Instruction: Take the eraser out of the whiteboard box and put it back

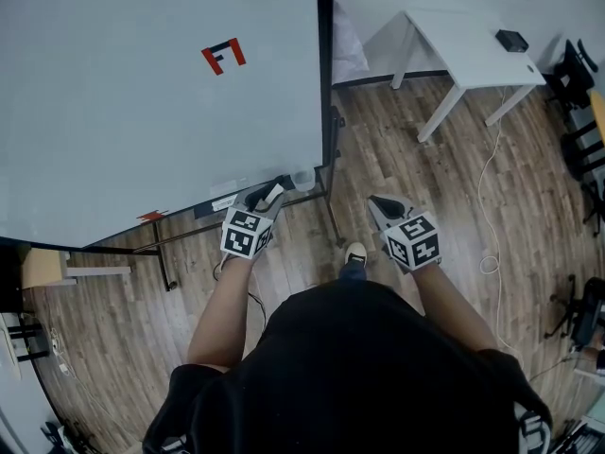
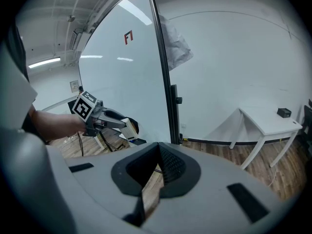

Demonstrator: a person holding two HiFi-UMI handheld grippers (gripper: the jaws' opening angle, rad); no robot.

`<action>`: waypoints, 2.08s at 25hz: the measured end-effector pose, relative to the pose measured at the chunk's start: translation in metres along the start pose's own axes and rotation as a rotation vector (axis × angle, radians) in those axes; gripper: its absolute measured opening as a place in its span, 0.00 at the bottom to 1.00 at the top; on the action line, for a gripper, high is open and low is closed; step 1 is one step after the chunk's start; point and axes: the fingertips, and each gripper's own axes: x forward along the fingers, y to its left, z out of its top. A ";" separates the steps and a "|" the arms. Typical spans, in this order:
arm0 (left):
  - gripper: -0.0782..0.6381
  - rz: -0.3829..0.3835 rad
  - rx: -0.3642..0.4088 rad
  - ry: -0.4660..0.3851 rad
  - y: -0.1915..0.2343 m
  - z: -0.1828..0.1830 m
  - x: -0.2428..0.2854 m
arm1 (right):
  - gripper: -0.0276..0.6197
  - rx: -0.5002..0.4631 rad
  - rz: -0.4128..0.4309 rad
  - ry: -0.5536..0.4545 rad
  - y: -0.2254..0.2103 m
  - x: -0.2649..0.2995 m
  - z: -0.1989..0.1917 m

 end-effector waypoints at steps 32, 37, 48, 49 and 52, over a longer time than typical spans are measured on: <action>0.32 0.015 0.001 -0.012 -0.006 -0.028 -0.040 | 0.03 -0.018 -0.008 0.023 0.027 -0.016 -0.016; 0.32 0.011 -0.004 -0.008 -0.005 -0.027 -0.035 | 0.03 -0.014 -0.006 0.025 0.023 -0.012 -0.015; 0.32 0.010 0.006 -0.025 0.000 -0.004 -0.023 | 0.03 -0.015 0.009 0.029 0.014 -0.002 -0.010; 0.32 0.009 0.006 -0.027 0.000 -0.002 -0.021 | 0.03 -0.015 0.010 0.029 0.012 -0.002 -0.009; 0.32 0.005 0.009 -0.037 0.002 0.009 -0.015 | 0.03 -0.015 0.013 0.032 0.008 0.001 -0.007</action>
